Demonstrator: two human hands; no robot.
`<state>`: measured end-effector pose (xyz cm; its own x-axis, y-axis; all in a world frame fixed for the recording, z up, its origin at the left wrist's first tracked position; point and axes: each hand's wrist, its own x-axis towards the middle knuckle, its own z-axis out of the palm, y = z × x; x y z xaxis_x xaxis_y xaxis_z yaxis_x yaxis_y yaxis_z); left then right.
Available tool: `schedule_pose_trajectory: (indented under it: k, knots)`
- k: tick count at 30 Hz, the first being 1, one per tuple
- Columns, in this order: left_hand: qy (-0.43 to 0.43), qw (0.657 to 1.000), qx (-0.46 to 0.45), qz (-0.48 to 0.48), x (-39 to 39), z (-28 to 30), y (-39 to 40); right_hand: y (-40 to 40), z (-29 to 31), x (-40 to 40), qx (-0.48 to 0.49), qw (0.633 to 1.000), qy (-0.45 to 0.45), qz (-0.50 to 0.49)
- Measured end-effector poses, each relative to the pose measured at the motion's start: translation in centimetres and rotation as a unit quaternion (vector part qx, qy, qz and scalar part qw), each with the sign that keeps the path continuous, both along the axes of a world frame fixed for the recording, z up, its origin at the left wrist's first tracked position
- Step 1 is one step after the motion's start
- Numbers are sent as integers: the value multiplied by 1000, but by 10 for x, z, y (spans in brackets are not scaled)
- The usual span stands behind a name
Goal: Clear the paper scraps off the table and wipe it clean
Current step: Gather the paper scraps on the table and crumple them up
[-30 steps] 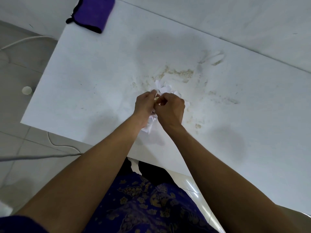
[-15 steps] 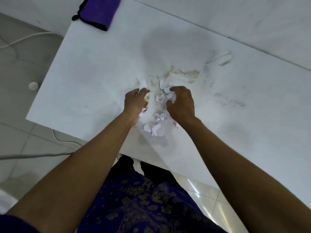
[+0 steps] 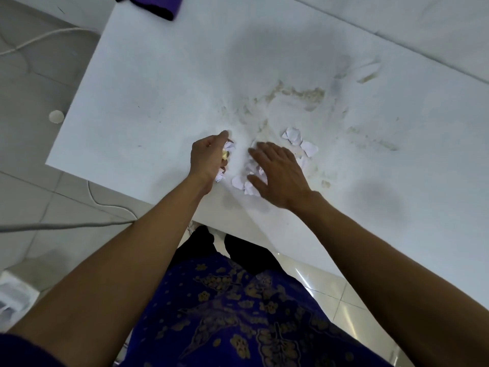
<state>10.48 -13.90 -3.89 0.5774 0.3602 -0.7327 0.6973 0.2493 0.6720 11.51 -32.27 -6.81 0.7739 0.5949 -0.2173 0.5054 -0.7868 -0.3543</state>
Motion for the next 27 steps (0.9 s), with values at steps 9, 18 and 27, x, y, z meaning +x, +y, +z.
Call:
schedule_pose_trajectory:
  k: [9,18,27]
  knots:
    - [6,1000,-13,28,-22,-5,3,9,-5,-32,-86,989,-40,110]
    - [14,999,-25,40,-24,-3,2,4,-2,-8,-22,996,-91,15]
    - [19,968,-236,85,-6,1,-25,58,65,-14,307,882,36,-355]
